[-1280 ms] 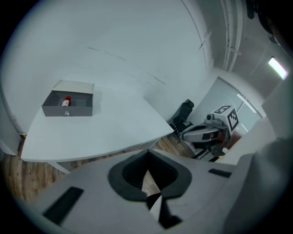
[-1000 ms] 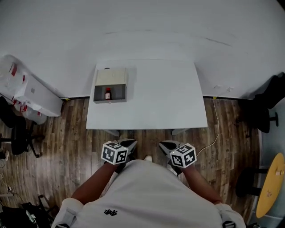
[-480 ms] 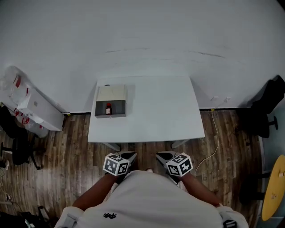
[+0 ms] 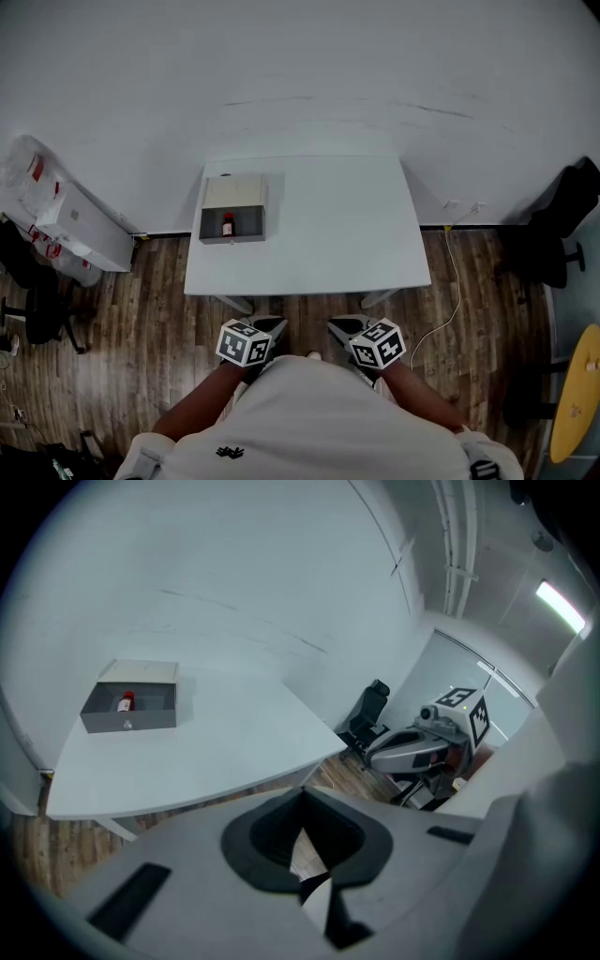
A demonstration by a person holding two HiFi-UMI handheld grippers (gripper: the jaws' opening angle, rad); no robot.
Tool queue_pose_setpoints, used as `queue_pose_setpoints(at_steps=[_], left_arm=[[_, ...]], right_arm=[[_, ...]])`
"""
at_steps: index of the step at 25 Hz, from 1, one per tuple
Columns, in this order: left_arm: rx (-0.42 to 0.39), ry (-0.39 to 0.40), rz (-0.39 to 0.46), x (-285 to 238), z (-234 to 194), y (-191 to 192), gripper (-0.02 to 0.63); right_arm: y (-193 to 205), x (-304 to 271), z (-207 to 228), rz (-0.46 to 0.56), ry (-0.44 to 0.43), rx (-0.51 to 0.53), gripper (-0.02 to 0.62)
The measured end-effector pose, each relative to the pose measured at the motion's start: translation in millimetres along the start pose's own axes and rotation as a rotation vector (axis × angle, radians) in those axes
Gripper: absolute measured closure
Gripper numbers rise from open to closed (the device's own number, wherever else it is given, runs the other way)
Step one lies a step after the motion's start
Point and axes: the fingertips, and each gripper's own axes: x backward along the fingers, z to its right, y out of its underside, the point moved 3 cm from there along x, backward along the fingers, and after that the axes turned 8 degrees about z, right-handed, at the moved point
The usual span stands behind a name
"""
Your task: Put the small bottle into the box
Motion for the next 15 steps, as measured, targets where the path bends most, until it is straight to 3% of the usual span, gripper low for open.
queue_pose_setpoints(at_steps=[15], left_arm=[[0.041, -0.012, 0.022, -7.0, -11.2, 2.5, 0.600]], right_arm=[[13.9, -8.0, 1.6, -0.015, -0.004, -0.029, 0.591]])
